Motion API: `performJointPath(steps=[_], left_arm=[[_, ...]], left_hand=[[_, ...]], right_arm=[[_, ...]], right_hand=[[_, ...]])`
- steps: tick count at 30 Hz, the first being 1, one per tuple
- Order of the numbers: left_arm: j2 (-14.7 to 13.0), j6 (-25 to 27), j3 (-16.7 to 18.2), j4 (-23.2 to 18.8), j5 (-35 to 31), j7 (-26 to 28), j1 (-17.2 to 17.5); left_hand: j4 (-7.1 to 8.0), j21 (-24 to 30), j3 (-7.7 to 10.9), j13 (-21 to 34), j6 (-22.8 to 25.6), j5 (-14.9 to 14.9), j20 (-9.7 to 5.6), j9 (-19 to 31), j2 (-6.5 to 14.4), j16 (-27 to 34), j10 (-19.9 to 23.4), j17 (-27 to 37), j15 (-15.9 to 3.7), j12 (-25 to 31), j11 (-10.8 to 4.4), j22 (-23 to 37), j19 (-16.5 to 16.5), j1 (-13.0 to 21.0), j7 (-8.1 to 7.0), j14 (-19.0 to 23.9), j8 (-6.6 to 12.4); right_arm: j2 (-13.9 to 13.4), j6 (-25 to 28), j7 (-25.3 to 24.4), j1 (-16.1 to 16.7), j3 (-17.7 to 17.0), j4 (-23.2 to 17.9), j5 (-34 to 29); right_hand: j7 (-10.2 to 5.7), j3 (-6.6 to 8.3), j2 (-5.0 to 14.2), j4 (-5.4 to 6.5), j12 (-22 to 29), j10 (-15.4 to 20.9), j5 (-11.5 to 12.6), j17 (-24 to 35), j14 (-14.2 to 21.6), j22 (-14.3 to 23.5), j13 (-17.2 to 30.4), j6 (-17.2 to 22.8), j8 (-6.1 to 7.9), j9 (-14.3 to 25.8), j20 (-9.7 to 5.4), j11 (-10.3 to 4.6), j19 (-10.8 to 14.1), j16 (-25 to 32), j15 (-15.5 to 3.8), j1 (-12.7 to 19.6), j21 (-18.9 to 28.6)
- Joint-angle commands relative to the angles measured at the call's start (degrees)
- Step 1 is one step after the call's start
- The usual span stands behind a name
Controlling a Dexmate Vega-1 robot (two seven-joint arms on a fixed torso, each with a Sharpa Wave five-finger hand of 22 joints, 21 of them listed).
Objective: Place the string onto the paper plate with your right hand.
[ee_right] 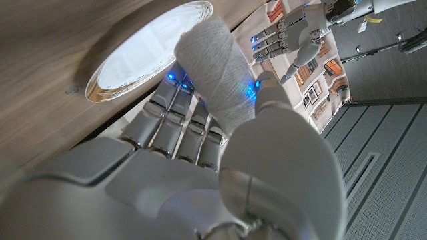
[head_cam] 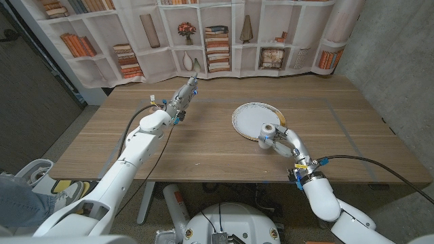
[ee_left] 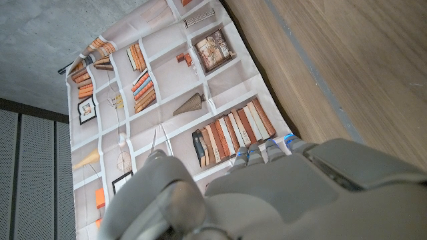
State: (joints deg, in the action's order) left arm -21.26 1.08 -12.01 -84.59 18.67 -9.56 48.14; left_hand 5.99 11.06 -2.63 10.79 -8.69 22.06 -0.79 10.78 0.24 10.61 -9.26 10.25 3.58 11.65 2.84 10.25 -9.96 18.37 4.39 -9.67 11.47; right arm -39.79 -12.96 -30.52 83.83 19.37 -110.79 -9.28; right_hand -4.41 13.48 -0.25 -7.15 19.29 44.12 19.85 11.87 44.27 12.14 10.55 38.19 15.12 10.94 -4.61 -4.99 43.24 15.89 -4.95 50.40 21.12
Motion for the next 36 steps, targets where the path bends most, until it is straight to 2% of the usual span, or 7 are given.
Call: performJointPath(steps=[1,13,36], left_arm=[[-0.24,0.38,-0.14,-1.13,-0.15,0.45,0.24],[-0.18,0.63,-0.37,-1.73,-0.24,0.91,0.39],[0.24,0.91,-1.34,-0.27,-0.53,-0.01,-1.48]], left_hand=[[0.23,0.53,-0.43,0.12,-0.29,0.37,0.09,0.17,0.37,0.16,-0.45,0.27,0.20,0.16,-0.04,0.27,-3.84,0.18,0.21,-2.32,-0.04],[0.21,0.54,-0.57,0.12,-0.14,0.37,-0.14,0.16,0.43,0.15,-0.48,0.26,0.22,0.15,-0.07,0.27,-3.84,0.25,0.34,-2.36,0.02],[0.17,0.53,-0.78,0.12,0.00,0.38,-0.15,0.16,0.55,0.16,-0.51,0.26,0.21,0.14,0.00,0.27,-3.88,0.38,0.37,-2.37,0.06]], right_arm=[[-0.14,-0.62,0.51,-1.36,-0.27,-0.01,-0.46],[-0.50,-0.57,1.18,-2.36,-1.02,-0.05,-0.25],[0.07,-0.84,3.40,-7.22,0.07,1.92,0.19]], right_hand=[[-0.69,0.16,1.62,0.31,-0.16,0.44,-0.32,0.28,0.74,0.07,0.22,0.84,-0.19,0.09,-6.63,0.12,0.49,-0.14,-7.66,0.28,0.32],[-0.59,0.04,1.85,0.44,-0.43,0.57,-0.60,0.49,0.93,0.07,0.24,1.22,-0.34,0.12,-6.62,0.21,0.58,-0.18,-7.63,0.20,0.40],[-0.52,-0.23,2.08,0.58,-0.74,1.30,-1.14,0.85,1.45,0.08,0.27,1.58,-0.74,0.17,-6.54,0.36,0.64,-0.16,-7.66,0.10,0.51]])
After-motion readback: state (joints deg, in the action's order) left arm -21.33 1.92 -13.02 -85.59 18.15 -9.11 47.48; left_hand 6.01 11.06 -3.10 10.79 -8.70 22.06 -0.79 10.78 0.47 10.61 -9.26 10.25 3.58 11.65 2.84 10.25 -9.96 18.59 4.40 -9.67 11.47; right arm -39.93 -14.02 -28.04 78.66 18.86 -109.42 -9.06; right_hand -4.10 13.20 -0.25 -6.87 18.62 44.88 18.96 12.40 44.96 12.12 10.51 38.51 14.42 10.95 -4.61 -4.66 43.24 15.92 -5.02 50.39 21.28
